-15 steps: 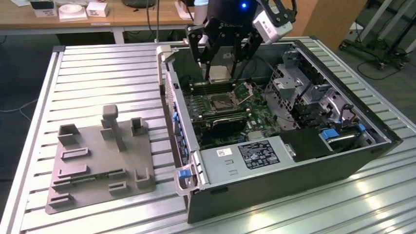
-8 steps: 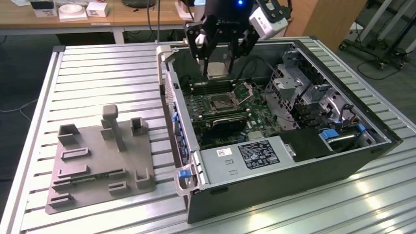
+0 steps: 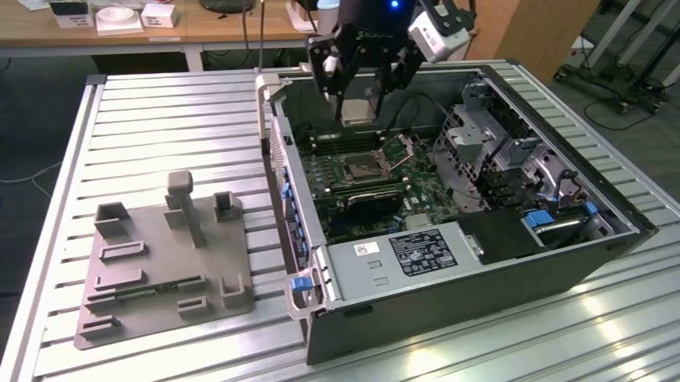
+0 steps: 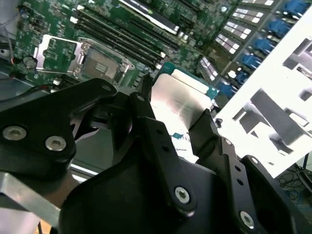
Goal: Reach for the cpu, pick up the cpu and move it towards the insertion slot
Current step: 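Pick up the cpu and move it towards the insertion slot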
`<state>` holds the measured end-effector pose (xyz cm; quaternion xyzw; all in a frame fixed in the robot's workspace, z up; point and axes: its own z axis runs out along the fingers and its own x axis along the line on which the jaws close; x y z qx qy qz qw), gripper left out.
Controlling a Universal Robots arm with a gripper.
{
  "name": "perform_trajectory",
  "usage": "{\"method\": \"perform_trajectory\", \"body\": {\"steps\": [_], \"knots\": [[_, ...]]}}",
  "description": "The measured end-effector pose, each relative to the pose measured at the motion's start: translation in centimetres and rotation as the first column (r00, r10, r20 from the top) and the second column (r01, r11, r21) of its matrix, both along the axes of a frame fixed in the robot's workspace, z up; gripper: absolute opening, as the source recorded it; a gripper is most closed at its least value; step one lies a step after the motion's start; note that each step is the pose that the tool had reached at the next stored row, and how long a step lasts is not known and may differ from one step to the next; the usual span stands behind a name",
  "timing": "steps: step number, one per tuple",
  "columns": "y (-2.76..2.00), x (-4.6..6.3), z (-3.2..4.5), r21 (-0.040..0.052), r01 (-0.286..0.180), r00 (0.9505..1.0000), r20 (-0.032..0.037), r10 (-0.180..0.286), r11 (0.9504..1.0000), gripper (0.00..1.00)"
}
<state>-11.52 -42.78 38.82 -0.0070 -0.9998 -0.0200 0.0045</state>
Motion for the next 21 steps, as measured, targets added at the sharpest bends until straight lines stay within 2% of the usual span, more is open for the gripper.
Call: {"method": "perform_trajectory", "body": {"steps": [5,16,18,21], "knots": [[0.01,1.1,-0.13,0.0001,0.0,1.0,0.0,0.0,1.0,0.55],[0.02,1.4,-0.28,-0.0028,0.0,1.0,0.0001,0.0,1.0,0.55],[0.14,1.4,-0.3,-0.0032,0.0,1.0,-0.0001,0.0,1.0,0.55],[0.76,1.8,-0.39,-0.0031,0.0,1.0,0.0,0.0,1.0,0.55]]}}
